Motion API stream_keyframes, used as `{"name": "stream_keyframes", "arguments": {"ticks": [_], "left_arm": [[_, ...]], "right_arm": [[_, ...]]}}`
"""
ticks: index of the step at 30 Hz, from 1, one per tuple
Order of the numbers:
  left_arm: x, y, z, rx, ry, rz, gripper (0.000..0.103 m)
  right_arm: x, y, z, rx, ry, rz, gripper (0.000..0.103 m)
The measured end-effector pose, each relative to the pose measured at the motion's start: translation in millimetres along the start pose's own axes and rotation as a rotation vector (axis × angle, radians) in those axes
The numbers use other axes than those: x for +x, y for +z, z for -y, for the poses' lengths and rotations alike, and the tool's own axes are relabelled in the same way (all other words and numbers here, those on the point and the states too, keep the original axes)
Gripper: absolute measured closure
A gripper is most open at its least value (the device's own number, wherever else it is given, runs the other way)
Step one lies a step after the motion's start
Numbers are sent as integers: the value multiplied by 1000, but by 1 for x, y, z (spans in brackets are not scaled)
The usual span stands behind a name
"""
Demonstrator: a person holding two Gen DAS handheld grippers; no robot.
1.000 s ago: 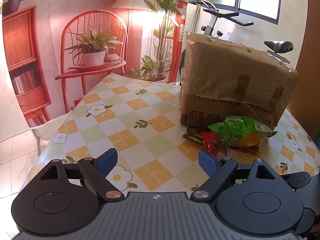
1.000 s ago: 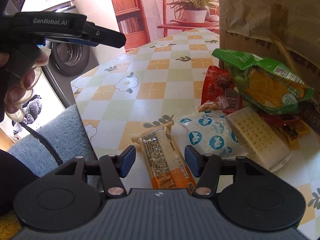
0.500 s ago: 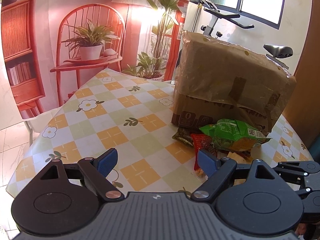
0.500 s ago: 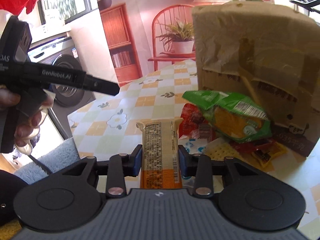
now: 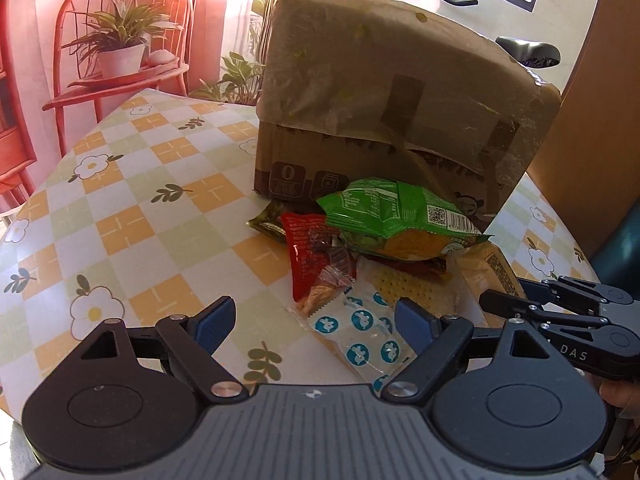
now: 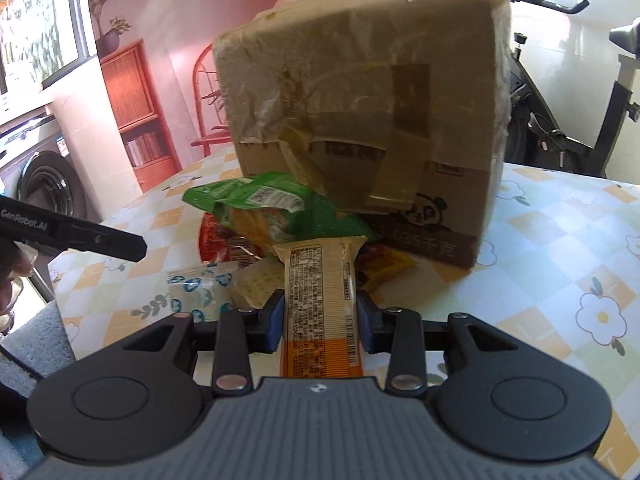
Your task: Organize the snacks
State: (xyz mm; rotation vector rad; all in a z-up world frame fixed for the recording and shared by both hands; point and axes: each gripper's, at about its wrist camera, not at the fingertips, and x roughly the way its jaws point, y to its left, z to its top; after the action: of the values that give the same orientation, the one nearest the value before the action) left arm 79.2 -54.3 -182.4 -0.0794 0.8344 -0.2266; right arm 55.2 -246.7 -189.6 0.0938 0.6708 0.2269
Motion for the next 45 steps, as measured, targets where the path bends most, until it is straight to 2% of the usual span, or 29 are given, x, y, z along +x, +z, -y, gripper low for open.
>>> {"name": "stream_keyframes", "arguments": {"ticks": [4,9,27,34,37,42,45], "left_arm": [[18,-6,25,-9,41,-14,14],[33,-10,44,0,102,-18,14],[55,-9,50,17,236,-46,14],[51,-12,41,12,248,-34,14],[48,-15,32,-2,228,-22,23],[40,-18,27,17,235,16,56],[39,-17,23,3,227,23,62]], "right_arm": [[10,-3,17,-65,-137,25,65],[19,-15,29,-36,-183,48,65],[13,-24,34,-9,-163,90,65],[12,-25,34,6,-167,94,65],[13,-24,35,17,-173,86,65],[14,-25,37,36,-175,83,65],[15,-24,37,37,-176,77,65]]}}
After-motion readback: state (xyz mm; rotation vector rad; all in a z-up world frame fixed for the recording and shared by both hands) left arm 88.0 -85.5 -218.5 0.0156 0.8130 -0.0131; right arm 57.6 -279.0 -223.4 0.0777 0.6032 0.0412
